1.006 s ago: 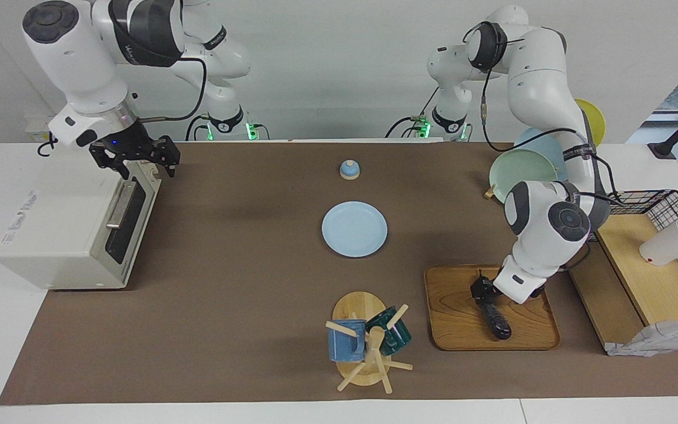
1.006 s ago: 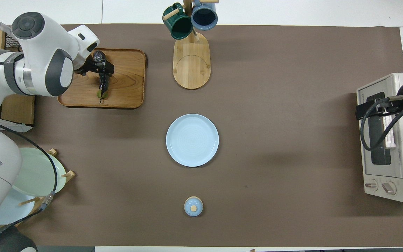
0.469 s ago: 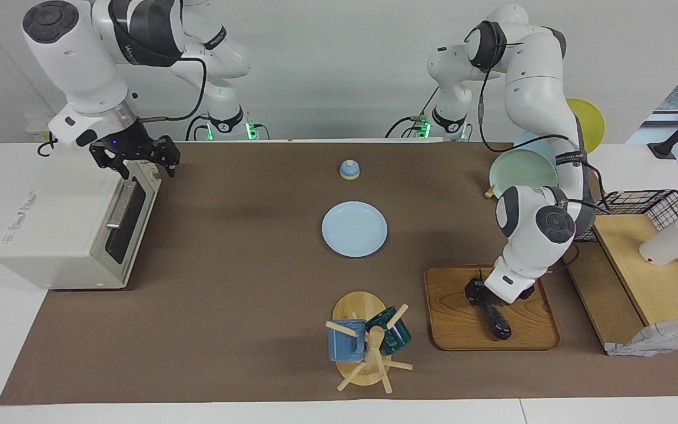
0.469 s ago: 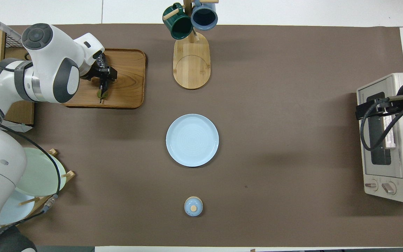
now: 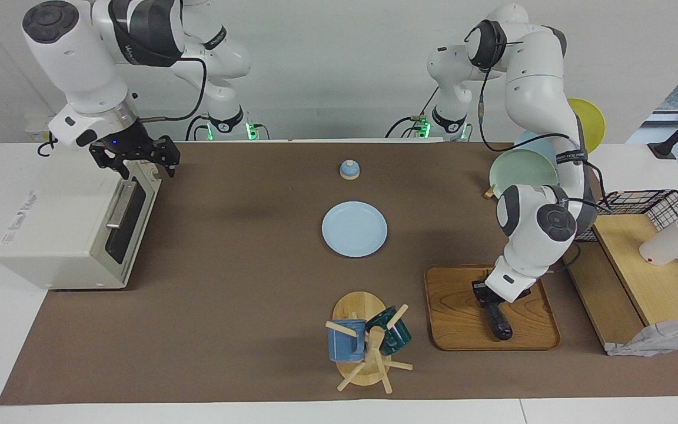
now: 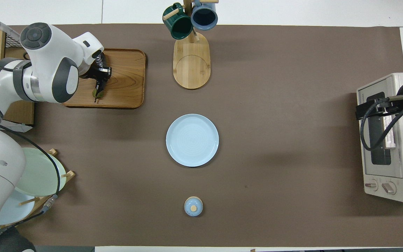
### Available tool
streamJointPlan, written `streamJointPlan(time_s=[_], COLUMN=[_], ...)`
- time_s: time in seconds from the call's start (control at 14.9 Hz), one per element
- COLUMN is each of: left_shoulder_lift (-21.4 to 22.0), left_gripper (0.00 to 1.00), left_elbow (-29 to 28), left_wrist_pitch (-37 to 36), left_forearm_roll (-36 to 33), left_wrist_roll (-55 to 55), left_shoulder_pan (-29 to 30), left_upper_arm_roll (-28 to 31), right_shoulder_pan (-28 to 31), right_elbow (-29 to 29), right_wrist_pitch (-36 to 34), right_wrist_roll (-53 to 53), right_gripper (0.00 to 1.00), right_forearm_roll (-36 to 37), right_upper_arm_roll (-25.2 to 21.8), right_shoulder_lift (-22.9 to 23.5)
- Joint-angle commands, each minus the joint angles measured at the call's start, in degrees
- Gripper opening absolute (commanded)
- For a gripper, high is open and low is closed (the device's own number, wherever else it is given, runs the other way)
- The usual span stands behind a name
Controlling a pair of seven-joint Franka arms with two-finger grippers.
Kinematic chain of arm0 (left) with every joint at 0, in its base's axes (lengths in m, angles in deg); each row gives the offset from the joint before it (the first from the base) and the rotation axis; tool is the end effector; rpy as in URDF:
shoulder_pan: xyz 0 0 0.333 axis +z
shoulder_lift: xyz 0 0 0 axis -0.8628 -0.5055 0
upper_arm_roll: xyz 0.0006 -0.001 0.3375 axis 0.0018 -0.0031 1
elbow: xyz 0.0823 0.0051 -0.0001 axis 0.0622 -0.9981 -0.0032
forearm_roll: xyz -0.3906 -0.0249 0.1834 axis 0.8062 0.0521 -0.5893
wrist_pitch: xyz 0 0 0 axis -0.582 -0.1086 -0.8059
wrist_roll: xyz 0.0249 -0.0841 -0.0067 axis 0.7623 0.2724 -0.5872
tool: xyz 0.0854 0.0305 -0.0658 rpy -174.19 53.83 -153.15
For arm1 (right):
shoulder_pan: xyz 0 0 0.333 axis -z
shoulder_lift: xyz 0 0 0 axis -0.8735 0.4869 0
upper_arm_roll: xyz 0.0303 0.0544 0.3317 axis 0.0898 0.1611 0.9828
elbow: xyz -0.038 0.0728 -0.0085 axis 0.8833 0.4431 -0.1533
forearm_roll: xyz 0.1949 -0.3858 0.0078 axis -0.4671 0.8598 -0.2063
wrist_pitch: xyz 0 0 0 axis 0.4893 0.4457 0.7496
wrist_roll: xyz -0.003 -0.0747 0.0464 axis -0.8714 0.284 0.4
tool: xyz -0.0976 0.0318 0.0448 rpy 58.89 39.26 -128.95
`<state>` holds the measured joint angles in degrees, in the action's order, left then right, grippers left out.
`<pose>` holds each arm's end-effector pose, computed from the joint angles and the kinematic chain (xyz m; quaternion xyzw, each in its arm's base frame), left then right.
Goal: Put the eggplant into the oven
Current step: 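Lower the left gripper and close it on the eggplant, then lift the eggplant with the left gripper and carry it over the blue plate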
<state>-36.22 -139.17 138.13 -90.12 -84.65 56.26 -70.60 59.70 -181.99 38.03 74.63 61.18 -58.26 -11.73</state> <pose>0.7563 -0.1238 0.3002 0.9973 -0.0641 0.0334 0.0101 0.5880 -0.0130 0.5851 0.9989 0.0305 -0.0323 0.0171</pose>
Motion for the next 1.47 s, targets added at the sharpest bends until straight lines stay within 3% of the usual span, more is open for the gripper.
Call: streamJointPlan(time_s=[0.0,0.2,0.54,0.8,1.21,1.41], left_shoulder_lift=[1.70,3.36,10.65,14.97,18.40,22.69], left_gripper=[0.00,0.00,0.00,0.00,0.00,0.00], left_elbow=[-0.69,1.77,1.60,0.98,-4.02,-13.57], left_wrist_pitch=[-0.68,-6.13,-15.08,-20.11,-19.95,-14.87], left_forearm_roll=[-0.61,1.49,7.11,9.24,10.64,10.64], left_wrist_roll=[0.47,0.38,-0.05,-6.89,-17.10,-21.92], left_shoulder_pan=[-0.23,-0.49,-2.07,-7.33,-17.88,-23.50], left_upper_arm_roll=[0.02,0.02,-0.07,-0.07,-0.07,-0.07], right_shoulder_pan=[0.02,0.02,-0.67,-0.77,0.72,1.16], right_elbow=[-0.17,-0.17,-0.35,0.53,1.41,0.97], right_wrist_pitch=[-0.82,-0.82,-2.04,-1.53,-2.32,-2.14], right_wrist_roll=[-0.84,-0.84,-0.93,-1.19,-1.02,-0.93], right_gripper=[1.00,1.00,1.00,1.00,1.00,1.00], right_forearm_roll=[-1.37,-1.37,-1.63,-3.13,-3.04,-3.04], right_upper_arm_roll=[-0.36,-0.36,0.08,0.17,-0.53,-0.53], right_shoulder_lift=[-0.40,-0.40,-0.83,-1.98,-2.24,-2.68])
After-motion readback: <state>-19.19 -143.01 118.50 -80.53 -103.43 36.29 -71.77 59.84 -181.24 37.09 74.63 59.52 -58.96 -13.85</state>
